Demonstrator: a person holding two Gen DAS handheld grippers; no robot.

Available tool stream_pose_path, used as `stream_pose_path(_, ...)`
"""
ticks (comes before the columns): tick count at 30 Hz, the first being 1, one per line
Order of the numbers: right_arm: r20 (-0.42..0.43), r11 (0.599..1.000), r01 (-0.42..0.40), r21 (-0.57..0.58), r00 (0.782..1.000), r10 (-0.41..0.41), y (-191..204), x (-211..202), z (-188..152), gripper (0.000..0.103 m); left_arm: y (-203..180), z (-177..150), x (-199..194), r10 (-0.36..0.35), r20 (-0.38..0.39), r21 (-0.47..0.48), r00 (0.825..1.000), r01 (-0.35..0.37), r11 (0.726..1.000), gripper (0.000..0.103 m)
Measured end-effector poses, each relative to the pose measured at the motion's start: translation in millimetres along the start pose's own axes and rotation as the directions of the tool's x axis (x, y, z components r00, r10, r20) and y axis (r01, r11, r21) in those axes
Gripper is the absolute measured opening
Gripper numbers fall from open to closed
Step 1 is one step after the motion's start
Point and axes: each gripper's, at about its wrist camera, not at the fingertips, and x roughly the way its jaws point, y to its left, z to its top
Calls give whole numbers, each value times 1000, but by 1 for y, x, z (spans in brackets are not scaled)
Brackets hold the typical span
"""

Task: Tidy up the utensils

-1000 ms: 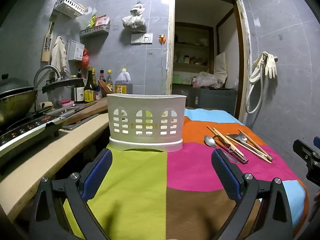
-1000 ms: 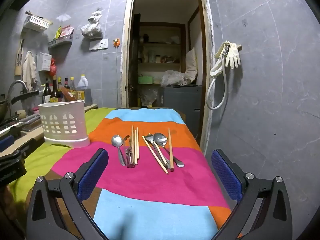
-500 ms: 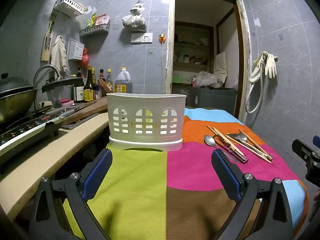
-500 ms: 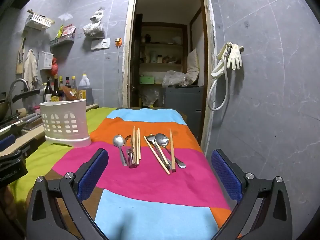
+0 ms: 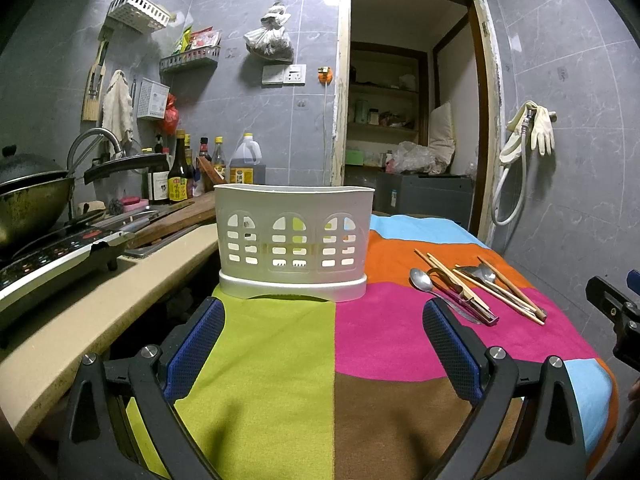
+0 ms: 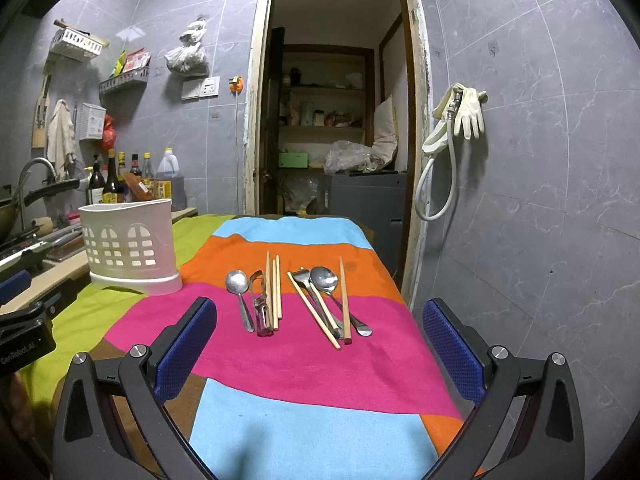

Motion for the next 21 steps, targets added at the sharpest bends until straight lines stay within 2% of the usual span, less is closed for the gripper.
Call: stream_pose_path(21, -3, 1000, 0, 1, 1000, 0, 0, 1, -1, 103, 2, -2, 3, 0, -4, 0, 1000, 0, 1000, 97)
